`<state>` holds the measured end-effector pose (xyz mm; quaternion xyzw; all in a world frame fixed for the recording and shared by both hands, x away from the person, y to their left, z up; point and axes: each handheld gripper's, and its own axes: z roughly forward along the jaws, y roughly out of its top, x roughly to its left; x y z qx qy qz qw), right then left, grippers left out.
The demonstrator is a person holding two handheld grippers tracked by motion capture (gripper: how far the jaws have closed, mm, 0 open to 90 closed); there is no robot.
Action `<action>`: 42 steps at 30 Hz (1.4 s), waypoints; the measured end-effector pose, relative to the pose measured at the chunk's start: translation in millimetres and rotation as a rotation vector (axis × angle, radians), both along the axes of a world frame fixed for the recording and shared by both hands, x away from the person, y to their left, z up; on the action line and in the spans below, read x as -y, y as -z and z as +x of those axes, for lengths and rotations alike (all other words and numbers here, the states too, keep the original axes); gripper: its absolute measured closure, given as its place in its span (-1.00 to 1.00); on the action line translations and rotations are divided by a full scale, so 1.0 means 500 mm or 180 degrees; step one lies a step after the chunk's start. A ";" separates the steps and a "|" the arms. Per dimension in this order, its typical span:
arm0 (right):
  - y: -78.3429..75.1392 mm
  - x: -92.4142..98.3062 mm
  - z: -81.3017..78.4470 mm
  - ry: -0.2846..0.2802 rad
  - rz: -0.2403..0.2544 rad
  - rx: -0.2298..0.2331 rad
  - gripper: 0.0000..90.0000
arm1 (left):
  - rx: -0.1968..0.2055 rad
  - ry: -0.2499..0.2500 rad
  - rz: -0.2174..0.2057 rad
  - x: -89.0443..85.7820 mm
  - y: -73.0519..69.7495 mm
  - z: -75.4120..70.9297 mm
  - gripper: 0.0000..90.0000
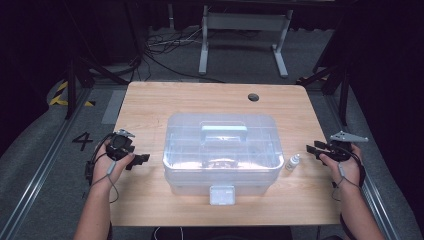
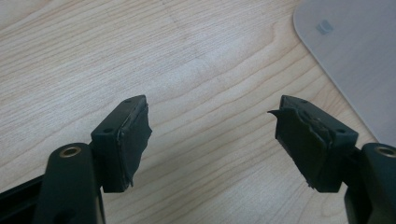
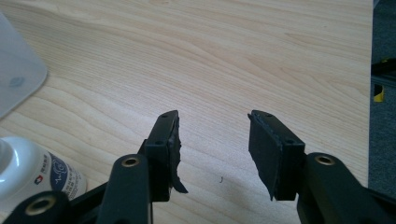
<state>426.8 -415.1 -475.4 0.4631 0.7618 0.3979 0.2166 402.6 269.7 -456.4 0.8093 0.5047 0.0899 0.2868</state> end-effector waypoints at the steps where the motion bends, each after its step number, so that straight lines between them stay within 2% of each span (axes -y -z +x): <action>1: 0.001 0.000 0.000 0.0005 0.0011 -0.0025 0.19 | -0.0026 -0.0016 -0.0024 -0.001 -0.001 0.000 -0.39; 3: 0.001 0.000 0.000 0.0011 0.0019 -0.0032 0.19 | -0.0033 0.0007 -0.0015 -0.004 -0.002 -0.001 -0.38; 4: 0.000 0.000 0.001 0.0033 0.0056 -0.0010 0.17 | -0.0005 0.0017 0.0019 -0.004 -0.002 -0.002 -0.36; 7: -0.003 0.000 0.002 0.0034 0.0041 0.0000 0.16 | -0.0003 0.0023 0.0086 -0.005 -0.006 -0.004 -0.33; 14: -0.006 0.005 0.002 0.0068 0.0028 -0.0008 0.15 | -0.0040 0.0083 0.0072 0.001 -0.018 -0.008 -0.28; 16: -0.007 0.005 0.002 0.0018 0.0028 0.0006 0.15 | -0.0005 0.0143 0.0118 0.004 -0.026 -0.011 -0.28; 20: -0.010 0.005 0.001 -0.0024 0.0007 0.0026 0.15 | 0.0051 0.0113 0.0100 0.002 -0.041 -0.014 -0.26; 25: -0.007 0.008 0.000 0.0005 0.0019 -0.0014 0.15 | 0.0098 0.0120 0.0041 -0.002 -0.071 -0.023 -0.25; 29: -0.009 0.008 -0.001 0.0005 0.0022 0.0012 0.16 | 0.0092 0.0170 0.0085 0.007 -0.091 -0.032 -0.21; 31: -0.012 0.008 -0.004 0.0000 0.0033 0.0018 0.16 | 0.0169 0.0234 0.0076 0.013 -0.118 -0.043 -0.19; 32: -0.012 0.008 -0.004 0.0000 0.0033 0.0018 0.16 | 0.0169 0.0234 0.0076 0.013 -0.118 -0.043 -0.18; 35: -0.011 0.008 -0.004 -0.0004 0.0031 0.0008 0.16 | 0.0264 0.0321 0.0061 0.025 -0.150 -0.058 -0.17; 39: -0.011 0.006 -0.004 -0.0005 0.0031 0.0002 0.15 | 0.0307 0.0399 0.0019 0.038 -0.170 -0.068 -0.17; 42: -0.012 0.006 -0.006 -0.0007 0.0028 -0.0005 0.15 | 0.0386 0.0452 0.0020 0.049 -0.187 -0.074 -0.17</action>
